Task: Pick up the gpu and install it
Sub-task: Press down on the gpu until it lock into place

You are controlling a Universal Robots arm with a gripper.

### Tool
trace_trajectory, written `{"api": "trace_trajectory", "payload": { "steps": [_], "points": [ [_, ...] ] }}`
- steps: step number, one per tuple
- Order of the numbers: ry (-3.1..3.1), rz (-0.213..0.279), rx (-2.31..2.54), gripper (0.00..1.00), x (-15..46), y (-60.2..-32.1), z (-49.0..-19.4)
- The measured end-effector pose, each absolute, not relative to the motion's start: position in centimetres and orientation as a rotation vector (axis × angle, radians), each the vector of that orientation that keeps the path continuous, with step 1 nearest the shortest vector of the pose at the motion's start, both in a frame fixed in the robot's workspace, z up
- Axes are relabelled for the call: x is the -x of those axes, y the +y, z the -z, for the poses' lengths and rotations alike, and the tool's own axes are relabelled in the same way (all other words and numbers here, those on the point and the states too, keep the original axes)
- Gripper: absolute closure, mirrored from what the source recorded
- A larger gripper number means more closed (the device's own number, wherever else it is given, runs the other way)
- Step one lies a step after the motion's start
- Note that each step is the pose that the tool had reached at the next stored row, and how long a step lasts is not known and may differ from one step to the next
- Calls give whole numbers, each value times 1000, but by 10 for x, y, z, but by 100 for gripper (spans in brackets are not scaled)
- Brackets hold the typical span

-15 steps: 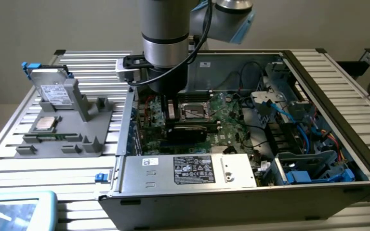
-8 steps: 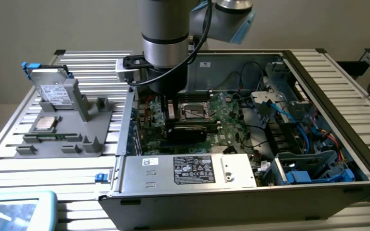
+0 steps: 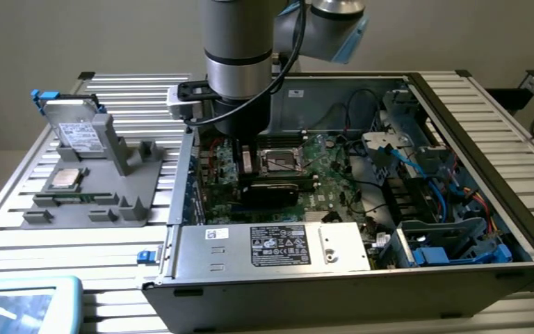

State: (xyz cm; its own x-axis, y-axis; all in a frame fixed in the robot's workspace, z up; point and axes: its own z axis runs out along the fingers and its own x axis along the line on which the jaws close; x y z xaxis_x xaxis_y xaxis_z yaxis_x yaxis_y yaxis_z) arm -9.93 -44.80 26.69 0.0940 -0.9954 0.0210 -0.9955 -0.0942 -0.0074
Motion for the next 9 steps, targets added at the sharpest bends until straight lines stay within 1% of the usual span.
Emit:
{"api": "trace_trajectory", "payload": {
  "steps": [9],
  "points": [
    [-2108,-33,-2317,89,99,-448,-265]
  ]
}}
